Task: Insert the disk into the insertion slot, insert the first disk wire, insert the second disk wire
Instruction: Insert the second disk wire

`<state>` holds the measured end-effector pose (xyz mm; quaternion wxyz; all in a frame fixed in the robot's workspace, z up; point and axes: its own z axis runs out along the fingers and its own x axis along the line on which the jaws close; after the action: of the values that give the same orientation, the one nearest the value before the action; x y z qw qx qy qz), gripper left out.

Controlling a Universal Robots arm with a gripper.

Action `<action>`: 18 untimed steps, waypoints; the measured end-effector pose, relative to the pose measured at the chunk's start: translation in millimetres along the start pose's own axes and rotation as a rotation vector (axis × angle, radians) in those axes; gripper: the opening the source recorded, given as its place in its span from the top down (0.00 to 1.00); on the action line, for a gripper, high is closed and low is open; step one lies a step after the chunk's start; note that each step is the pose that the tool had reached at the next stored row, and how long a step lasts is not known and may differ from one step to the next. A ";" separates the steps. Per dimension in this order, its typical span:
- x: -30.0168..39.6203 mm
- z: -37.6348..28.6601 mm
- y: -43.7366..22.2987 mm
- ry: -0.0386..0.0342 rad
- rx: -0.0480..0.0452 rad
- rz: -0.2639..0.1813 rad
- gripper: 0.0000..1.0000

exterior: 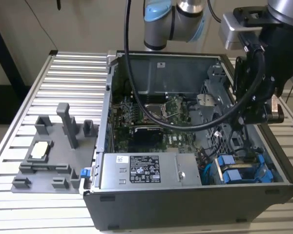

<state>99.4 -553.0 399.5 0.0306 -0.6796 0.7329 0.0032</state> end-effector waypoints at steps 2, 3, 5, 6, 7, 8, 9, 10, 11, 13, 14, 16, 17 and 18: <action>2.3 0.2 -2.1 0.0022 -0.0302 0.001 0.84; 3.3 0.3 -3.2 0.0034 -0.0450 0.002 0.84; 5.0 0.5 -5.7 0.0055 -0.0740 0.003 0.84; 5.7 0.6 -7.2 0.0067 -0.0880 0.004 0.84; 6.4 0.8 -9.0 0.0077 -0.1020 0.005 0.84; 6.9 1.0 -10.8 0.0087 -0.1148 0.005 0.84; 7.4 1.2 -13.1 0.0096 -0.1256 0.006 0.84; 7.6 1.6 -16.1 0.0100 -0.1328 0.006 0.84; 7.7 2.0 -19.5 0.0094 -0.1365 0.006 0.84; 8.1 3.0 -25.9 0.0049 -0.1401 0.006 0.84; 8.3 3.5 -29.2 0.0021 -0.1418 0.006 0.84; 8.7 4.4 -35.6 -0.0032 -0.1452 0.006 0.84; 8.9 4.9 -38.7 -0.0059 -0.1470 0.006 0.84; 9.1 5.3 -41.9 -0.0086 -0.1487 0.006 0.84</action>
<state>140.7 -565.0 395.2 -0.0169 -0.6777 0.7326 0.0607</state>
